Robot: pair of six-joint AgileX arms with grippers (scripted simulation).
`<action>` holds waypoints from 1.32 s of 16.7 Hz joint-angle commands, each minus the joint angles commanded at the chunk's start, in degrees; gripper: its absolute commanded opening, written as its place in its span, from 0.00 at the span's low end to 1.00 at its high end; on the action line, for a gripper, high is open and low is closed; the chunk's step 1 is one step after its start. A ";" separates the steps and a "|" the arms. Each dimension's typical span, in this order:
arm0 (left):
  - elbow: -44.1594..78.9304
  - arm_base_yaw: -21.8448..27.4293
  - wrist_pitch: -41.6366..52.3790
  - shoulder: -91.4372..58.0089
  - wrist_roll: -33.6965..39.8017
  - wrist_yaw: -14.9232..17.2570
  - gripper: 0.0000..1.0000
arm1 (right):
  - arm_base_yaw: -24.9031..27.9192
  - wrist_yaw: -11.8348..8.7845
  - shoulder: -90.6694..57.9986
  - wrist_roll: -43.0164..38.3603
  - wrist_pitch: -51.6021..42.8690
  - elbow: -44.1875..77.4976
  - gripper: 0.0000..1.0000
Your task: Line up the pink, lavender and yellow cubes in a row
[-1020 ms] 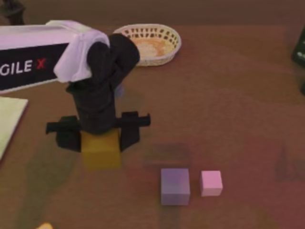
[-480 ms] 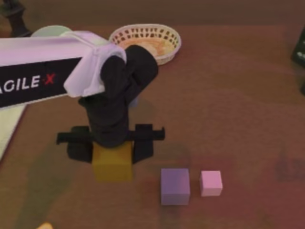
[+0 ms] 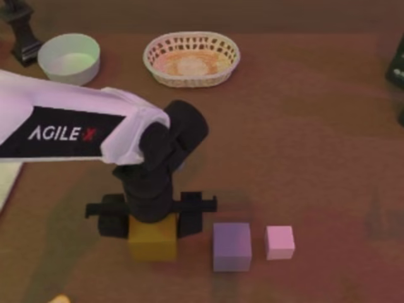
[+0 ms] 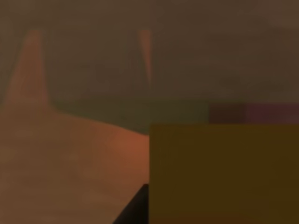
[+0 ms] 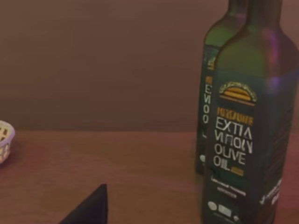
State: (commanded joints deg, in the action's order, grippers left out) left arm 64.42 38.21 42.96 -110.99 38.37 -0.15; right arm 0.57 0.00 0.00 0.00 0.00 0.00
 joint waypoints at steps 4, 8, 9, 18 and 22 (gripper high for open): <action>-0.57 0.07 -0.81 -0.50 0.04 -0.01 0.00 | 0.00 0.00 0.00 0.00 0.00 0.00 1.00; -0.57 0.07 -0.81 -0.50 0.04 -0.01 0.23 | 0.00 0.00 0.00 0.00 0.00 0.00 1.00; -0.57 0.07 -0.81 -0.50 0.04 -0.01 0.30 | 0.00 0.00 0.00 0.00 0.00 0.00 1.00; -0.57 0.07 -0.81 -0.50 0.04 -0.01 0.98 | 0.00 0.00 0.00 0.00 0.00 0.00 1.00; -0.57 0.07 -0.81 -0.50 0.04 -0.01 1.00 | 0.00 0.00 0.00 0.00 0.00 0.00 1.00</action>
State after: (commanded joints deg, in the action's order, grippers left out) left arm 63.85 38.29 42.15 -111.49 38.41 -0.16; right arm 0.57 0.00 0.00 0.00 0.00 0.00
